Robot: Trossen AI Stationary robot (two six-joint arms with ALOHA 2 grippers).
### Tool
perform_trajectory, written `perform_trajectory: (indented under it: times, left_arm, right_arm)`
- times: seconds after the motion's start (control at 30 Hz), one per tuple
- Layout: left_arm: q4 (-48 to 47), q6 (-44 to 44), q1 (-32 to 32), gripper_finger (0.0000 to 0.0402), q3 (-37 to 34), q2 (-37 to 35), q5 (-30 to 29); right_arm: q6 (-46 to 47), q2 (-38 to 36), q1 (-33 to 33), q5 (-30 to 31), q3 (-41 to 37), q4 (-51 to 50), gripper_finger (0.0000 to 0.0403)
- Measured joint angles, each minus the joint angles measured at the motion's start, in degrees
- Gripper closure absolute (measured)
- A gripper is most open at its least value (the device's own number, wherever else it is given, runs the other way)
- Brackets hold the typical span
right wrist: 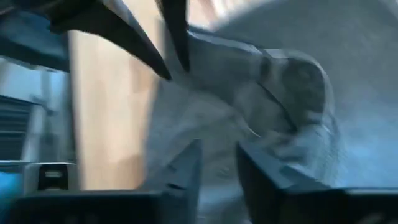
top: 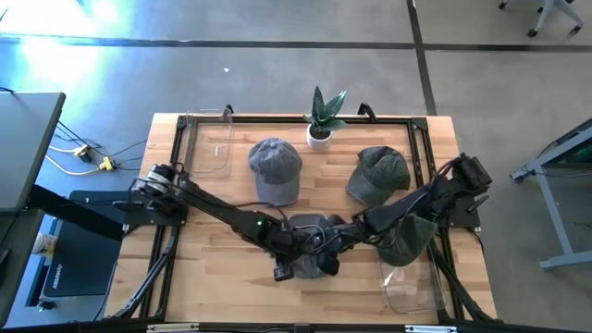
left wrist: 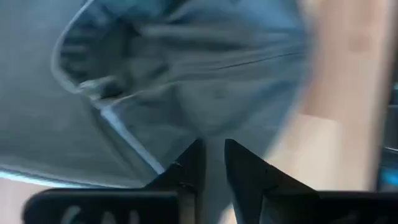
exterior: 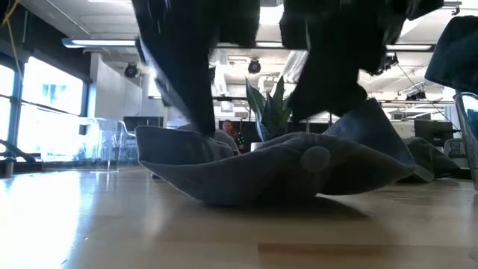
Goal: Pick & Place hat
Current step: Put the bottom gray cap into the top transparent bin
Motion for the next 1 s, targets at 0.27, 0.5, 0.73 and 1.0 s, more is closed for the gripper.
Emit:
perform_trajectory:
  times: [0.27, 0.5, 0.73, 1.0]
  left_arm:
    - [-5.7, -0.1, 0.0, 0.0394, 0.1, 3.6, -3.5]
    - [-8.9, 0.2, -0.3, 0.0401, 0.1, 2.1, -4.0]
    - [-7.6, -0.3, -0.4, 0.0401, 0.1, -5.2, -0.8]
    - [2.6, 3.0, -0.3, 0.0401, 0.2, -2.7, 2.1]
  right_arm:
    - [7.3, 0.6, 0.9, 3.3, 0.1, -14.9, 0.0378]
    - [9.6, 0.4, 3.0, 4.7, 0.5, -22.0, 0.0397]
    - [7.2, -2.5, 2.9, 4.8, 6.6, -25.9, 0.04]
    - [1.8, 1.3, 4.5, 4.4, 4.4, -9.9, 0.0401]
